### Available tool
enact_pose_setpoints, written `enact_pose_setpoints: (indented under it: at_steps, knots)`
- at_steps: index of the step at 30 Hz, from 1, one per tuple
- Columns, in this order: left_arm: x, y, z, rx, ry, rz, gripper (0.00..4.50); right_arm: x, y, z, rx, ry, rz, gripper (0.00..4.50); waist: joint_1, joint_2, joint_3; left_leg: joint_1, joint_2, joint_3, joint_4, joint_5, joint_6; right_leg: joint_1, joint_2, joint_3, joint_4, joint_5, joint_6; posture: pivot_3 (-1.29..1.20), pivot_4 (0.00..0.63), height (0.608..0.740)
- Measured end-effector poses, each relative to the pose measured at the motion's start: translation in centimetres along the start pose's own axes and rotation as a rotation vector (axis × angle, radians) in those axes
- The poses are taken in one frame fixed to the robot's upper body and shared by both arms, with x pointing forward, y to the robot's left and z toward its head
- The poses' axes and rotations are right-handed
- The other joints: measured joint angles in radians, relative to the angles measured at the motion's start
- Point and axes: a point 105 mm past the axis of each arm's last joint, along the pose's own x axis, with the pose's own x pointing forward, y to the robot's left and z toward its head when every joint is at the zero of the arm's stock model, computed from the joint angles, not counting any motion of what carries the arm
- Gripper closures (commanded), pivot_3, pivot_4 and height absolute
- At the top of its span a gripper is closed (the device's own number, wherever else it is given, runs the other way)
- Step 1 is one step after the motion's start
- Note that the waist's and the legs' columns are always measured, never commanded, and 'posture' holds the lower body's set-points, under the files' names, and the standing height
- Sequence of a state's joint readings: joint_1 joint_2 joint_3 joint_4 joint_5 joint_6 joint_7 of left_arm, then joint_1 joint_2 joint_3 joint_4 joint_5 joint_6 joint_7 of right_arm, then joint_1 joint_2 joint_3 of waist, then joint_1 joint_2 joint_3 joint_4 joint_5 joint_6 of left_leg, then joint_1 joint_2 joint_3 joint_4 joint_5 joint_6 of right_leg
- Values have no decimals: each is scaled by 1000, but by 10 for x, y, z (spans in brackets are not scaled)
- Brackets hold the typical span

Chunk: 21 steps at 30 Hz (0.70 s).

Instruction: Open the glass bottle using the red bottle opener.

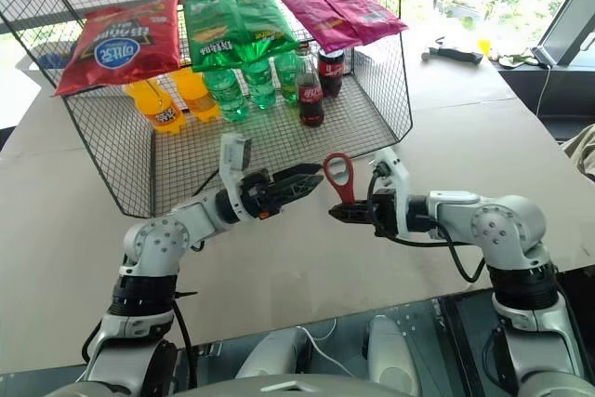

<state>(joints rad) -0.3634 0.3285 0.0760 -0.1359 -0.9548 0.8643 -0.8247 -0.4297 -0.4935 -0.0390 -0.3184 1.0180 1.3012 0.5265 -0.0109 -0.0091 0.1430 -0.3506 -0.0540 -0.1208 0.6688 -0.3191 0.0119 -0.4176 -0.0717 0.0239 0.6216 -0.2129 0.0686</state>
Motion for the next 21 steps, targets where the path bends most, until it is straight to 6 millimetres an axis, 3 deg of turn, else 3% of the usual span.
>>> enact_pose_setpoints:
  at_steps: [3,7,13,17,21]
  knots:
    - [-3,9,2,62,-23,86,52,-7,-5,3,-29,-67,-70,4500,1,0,0,0,0,0,0,0,0,0,0,0,0,0,0,0,150,740]
    - [-2,29,19,261,-96,274,52,-17,-19,24,-161,-201,-242,4500,7,0,0,0,-1,1,0,0,0,0,0,0,0,0,0,0,150,740]
    - [-4,76,71,676,-219,649,52,-31,-34,65,-388,-407,-519,4500,20,-1,0,0,-3,1,0,0,-1,-1,0,0,0,0,0,0,150,740]
    - [8,101,78,825,-201,765,52,-28,-15,98,-587,-574,-596,4500,24,-1,0,-4,-5,1,0,0,0,-5,0,0,0,0,0,0,150,740]
    - [21,125,66,852,-154,820,52,-15,5,97,-692,-627,-606,4500,24,-2,-1,-15,-7,-1,2,0,0,-15,-2,-2,2,0,0,0,150,740]
